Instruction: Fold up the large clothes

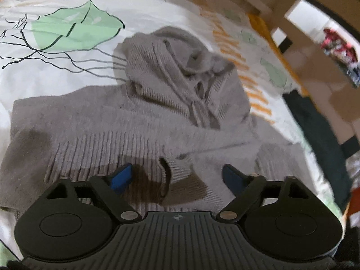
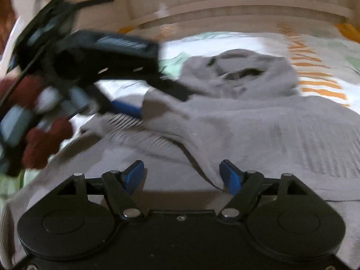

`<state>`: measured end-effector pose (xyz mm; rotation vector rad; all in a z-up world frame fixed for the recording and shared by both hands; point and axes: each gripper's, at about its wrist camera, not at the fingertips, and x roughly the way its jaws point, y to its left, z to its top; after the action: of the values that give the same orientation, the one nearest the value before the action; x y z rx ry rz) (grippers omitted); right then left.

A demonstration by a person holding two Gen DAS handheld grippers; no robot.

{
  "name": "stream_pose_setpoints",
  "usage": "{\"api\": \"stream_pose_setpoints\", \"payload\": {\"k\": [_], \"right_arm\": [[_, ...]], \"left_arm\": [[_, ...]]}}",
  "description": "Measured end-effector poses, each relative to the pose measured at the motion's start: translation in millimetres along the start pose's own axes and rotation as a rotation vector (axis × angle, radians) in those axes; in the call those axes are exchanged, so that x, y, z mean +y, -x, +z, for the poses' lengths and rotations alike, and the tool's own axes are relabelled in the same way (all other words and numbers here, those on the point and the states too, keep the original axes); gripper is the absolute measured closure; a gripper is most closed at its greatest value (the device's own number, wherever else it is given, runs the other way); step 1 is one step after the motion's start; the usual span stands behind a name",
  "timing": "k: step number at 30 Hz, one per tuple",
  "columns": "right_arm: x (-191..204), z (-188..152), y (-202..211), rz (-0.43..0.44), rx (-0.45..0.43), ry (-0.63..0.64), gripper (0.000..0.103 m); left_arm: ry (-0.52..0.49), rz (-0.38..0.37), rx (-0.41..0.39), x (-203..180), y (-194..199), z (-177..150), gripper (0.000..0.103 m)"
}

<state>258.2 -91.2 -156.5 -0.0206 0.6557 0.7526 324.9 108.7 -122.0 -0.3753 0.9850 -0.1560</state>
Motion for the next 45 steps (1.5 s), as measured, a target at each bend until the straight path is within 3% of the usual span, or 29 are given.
{"api": "stream_pose_setpoints", "payload": {"k": [5,7,10,14,19,24,33,37,42,45], "right_arm": [[-1,-2,0,0.012,-0.006,-0.017,0.023],[-2,-3,1,0.012,-0.011,-0.029,0.023],[-2,-4,5,0.002,-0.015,-0.030,0.024],[-1,-1,8,-0.014,-0.019,-0.027,0.025],[-3,6,27,-0.032,-0.044,-0.039,0.025],[-11,6,46,-0.081,-0.049,-0.045,0.024],[-34,1,55,-0.126,-0.017,-0.132,0.024],[-29,12,64,-0.123,-0.063,-0.100,0.024],[-48,28,65,-0.183,-0.116,-0.129,0.021],[-73,27,55,-0.269,-0.071,-0.183,0.021]], "left_arm": [[-0.109,0.109,0.012,-14,-4,-4,0.053],[-0.139,0.141,-0.011,-19,-2,-6,0.083],[-0.176,0.183,-0.037,-29,2,-9,0.097],[-0.211,0.199,-0.089,-40,12,-9,0.098],[-0.254,0.146,-0.183,-52,50,2,0.098],[-0.256,0.157,-0.257,-40,82,14,0.098],[-0.164,0.234,-0.181,14,61,16,0.098],[-0.126,0.245,-0.166,31,57,13,0.097],[-0.135,0.302,-0.111,43,39,9,0.094],[-0.134,0.341,-0.073,52,25,3,0.077]]}}
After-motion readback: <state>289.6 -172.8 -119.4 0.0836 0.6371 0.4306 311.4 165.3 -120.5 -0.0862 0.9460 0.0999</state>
